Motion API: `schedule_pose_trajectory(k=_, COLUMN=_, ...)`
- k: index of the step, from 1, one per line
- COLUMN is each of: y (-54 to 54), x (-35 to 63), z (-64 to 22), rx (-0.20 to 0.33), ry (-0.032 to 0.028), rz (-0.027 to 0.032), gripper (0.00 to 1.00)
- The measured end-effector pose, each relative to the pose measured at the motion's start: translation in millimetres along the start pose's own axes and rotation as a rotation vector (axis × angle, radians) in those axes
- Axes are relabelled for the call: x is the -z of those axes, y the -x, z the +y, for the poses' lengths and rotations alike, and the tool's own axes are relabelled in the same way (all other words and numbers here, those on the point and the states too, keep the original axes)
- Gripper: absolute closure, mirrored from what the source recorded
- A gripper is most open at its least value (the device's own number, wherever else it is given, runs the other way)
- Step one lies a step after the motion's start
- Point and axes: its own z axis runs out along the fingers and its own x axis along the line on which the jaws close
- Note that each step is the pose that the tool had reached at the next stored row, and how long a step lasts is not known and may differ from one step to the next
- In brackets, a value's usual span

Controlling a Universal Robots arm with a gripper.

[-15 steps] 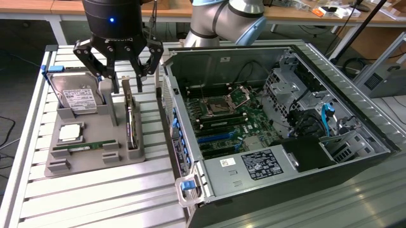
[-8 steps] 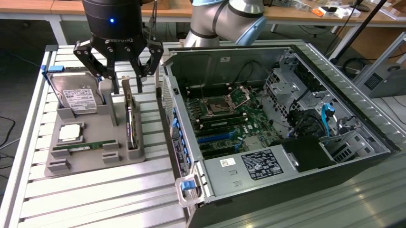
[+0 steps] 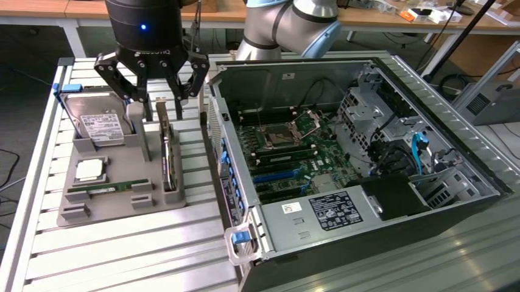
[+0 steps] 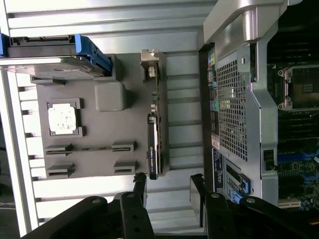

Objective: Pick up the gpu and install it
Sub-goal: 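Pick up the gpu and move the gpu toward the slot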

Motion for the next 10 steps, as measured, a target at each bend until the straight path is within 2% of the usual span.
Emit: schedule_pose_trajectory(k=10, y=0.0, x=-1.2, z=0.1, rx=0.000, ry=-0.0089, rz=-0.0006, gripper=0.52)
